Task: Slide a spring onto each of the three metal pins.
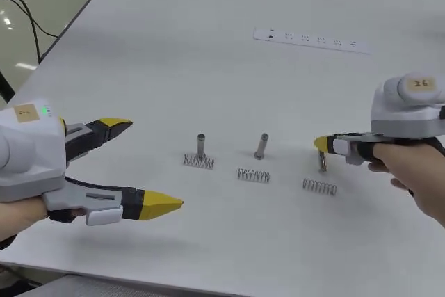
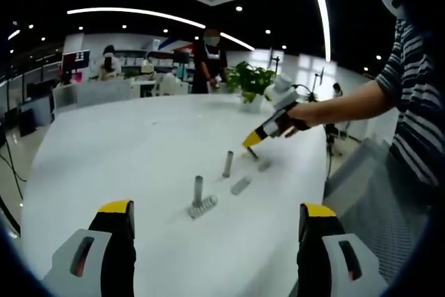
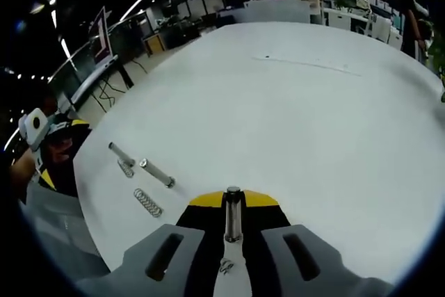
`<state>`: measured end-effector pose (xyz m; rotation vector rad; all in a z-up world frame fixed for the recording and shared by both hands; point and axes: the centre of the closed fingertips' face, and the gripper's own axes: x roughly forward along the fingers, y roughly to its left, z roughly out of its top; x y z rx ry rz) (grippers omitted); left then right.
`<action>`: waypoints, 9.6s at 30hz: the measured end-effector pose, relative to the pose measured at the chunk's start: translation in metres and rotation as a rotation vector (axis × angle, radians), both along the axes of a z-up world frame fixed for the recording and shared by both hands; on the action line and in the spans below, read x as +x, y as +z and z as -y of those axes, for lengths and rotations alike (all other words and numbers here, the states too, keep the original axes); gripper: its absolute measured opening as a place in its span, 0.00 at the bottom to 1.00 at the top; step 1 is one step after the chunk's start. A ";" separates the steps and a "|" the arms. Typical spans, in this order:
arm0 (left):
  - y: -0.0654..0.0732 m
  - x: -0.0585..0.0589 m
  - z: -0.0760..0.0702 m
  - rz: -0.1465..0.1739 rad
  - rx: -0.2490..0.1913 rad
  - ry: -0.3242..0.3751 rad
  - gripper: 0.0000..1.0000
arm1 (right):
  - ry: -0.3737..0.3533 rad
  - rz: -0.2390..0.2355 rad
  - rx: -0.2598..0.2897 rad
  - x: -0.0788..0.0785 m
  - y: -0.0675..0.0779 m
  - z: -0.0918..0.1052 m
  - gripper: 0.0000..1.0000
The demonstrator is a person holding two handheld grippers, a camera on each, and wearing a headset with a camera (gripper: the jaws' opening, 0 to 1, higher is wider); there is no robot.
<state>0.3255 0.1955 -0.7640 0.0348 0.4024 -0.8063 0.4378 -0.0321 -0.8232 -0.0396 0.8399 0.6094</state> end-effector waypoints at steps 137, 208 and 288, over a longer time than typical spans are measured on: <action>-0.001 0.000 0.001 -0.009 -0.004 -0.007 0.96 | 0.302 0.205 -0.128 -0.038 0.019 0.003 0.65; -0.003 -0.006 -0.008 -0.015 0.000 0.007 0.95 | 0.808 0.032 -0.449 -0.077 -0.041 0.013 0.08; -0.015 -0.011 0.129 -0.079 -0.004 -0.465 0.48 | 0.977 0.167 -0.408 -0.123 0.020 -0.045 0.07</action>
